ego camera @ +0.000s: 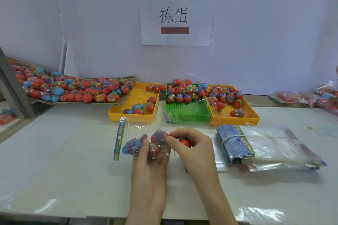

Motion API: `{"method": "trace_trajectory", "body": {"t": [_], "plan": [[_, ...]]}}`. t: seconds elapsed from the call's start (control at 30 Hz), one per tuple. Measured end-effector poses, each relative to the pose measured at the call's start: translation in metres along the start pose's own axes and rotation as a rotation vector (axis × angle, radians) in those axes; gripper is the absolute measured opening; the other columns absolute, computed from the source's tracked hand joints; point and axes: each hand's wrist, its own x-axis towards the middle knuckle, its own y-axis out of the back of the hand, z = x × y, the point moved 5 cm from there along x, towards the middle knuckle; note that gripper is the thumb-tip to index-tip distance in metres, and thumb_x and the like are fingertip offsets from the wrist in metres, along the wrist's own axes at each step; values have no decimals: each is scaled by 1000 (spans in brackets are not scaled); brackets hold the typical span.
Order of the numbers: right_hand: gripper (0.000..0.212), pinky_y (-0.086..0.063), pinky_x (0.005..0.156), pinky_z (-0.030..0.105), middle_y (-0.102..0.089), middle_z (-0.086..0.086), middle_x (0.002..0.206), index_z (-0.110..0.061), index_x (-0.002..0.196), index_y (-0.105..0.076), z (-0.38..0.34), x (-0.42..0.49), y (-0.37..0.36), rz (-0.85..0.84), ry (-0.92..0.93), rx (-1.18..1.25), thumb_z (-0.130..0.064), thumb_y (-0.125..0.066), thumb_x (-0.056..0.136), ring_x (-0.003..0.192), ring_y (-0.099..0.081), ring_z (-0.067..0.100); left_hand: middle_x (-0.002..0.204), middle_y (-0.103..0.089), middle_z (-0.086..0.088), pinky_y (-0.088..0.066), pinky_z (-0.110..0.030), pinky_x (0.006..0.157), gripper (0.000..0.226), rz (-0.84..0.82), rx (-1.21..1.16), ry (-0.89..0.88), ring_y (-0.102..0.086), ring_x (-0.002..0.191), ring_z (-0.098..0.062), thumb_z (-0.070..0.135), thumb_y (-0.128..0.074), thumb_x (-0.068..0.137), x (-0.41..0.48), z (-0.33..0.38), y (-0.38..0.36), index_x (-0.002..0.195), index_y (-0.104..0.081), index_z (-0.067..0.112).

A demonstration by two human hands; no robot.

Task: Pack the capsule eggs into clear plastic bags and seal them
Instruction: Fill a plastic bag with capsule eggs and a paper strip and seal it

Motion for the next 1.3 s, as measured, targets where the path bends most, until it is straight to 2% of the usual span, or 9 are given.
{"method": "trace_trajectory", "body": {"t": [0.1, 0.23, 0.4, 0.57, 0.73, 0.97, 1.07, 1.17, 1.3], "plan": [[9, -54, 72, 21, -75, -3, 76, -20, 75, -77, 2, 0, 1, 19, 1, -4, -17, -85, 78, 77, -69, 11, 123, -70, -19, -51, -39, 93, 29, -9, 12, 11, -72, 108, -26, 18, -48, 104, 0, -1, 0, 130, -56, 11], [12, -49, 68, 15, -75, -5, 75, -20, 76, -78, 3, 0, -4, -30, -5, -10, -10, -84, 77, 74, -68, 5, 128, -68, -21, -50, -40, 97, 40, -4, -14, 21, -69, 111, -27, 22, -48, 104, 0, 0, 3, 138, -53, 3], [25, -51, 70, 16, -75, -3, 78, -26, 95, -77, 4, 1, -7, -70, -18, 15, -8, -82, 79, 74, -68, 6, 126, -69, -20, -54, -39, 92, 40, -9, -13, 22, -70, 108, -28, 23, -48, 104, -2, 1, 2, 136, -56, 2], [17, -50, 70, 17, -75, -3, 80, -22, 85, -78, 5, 2, -7, -89, -2, -3, -6, -81, 79, 75, -66, 4, 127, -68, -21, -58, -41, 95, 39, -18, -24, 23, -70, 106, -28, 23, -47, 104, -2, 1, 0, 134, -56, 1], [15, -51, 71, 17, -74, -7, 78, -22, 77, -76, 3, 2, -7, -58, 56, -24, -8, -81, 79, 78, -67, 5, 129, -66, -23, -55, -42, 100, 45, -37, -18, 37, -64, 122, -34, 24, -47, 103, -1, 0, 1, 138, -53, -4], [22, -47, 72, 13, -72, -9, 77, -26, 73, -75, 0, 4, -12, -147, 112, -61, -5, -79, 79, 78, -66, 3, 117, -72, -17, -57, -38, 92, 31, -32, 7, 20, -70, 104, -26, 25, -50, 100, 0, 0, 4, 116, -68, 6], [24, -44, 77, 9, -67, -10, 87, -31, 87, -81, 3, -1, -20, -245, 114, -165, -8, -76, 84, 88, -63, 2, 113, -73, -17, -52, -37, 96, 47, -20, -6, 32, -70, 100, -24, 29, -56, 89, -1, -1, 4, 128, -63, 3], [31, -43, 84, 10, -58, -7, 95, -32, 110, -78, 6, -3, -28, -319, 115, -267, -8, -64, 94, 94, -59, 0, 130, -66, -20, -44, -41, 108, 57, -15, -41, 59, -63, 113, -27, 30, -57, 87, 0, -4, 5, 137, -58, 3], [40, -43, 81, 9, -54, -7, 99, -42, 105, -72, 0, -5, -25, -266, 139, -222, -6, -58, 95, 92, -58, 1, 125, -68, -19, -44, -42, 106, 54, -29, -46, 74, -64, 109, -27, 32, -58, 87, 0, -6, 4, 136, -61, 7]]}}
